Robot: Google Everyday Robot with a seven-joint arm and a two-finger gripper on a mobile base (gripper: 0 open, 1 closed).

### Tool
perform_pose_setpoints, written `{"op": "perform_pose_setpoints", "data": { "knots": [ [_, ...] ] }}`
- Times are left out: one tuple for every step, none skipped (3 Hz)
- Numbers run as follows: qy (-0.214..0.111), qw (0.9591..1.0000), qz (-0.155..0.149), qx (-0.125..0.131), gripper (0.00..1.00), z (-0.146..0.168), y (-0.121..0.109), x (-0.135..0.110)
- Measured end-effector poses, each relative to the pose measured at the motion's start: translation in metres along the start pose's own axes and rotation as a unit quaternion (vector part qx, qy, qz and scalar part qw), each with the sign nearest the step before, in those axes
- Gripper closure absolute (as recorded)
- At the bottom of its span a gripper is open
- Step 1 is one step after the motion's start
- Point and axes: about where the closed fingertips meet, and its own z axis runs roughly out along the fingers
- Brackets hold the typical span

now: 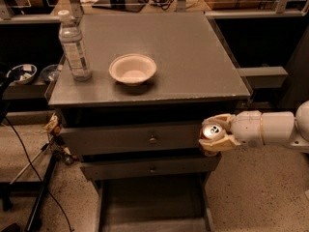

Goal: Pick coke can from bottom drawer and place on counter

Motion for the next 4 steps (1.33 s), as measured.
{"op": "perform_pose_setpoints", "data": {
  "knots": [
    [-0.002, 1.0, 0.002, 0.006, 1.0, -0.018, -0.007, -0.009],
    [-0.001, 0.9996, -0.025, 0.014, 1.0, -0.056, -0.023, -0.045],
    [0.004, 0.9997, -0.025, 0.005, 1.0, -0.06, -0.028, -0.051],
    [0.008, 0.9994, -0.032, 0.006, 1.0, -0.072, -0.041, -0.063]
  ]
}}
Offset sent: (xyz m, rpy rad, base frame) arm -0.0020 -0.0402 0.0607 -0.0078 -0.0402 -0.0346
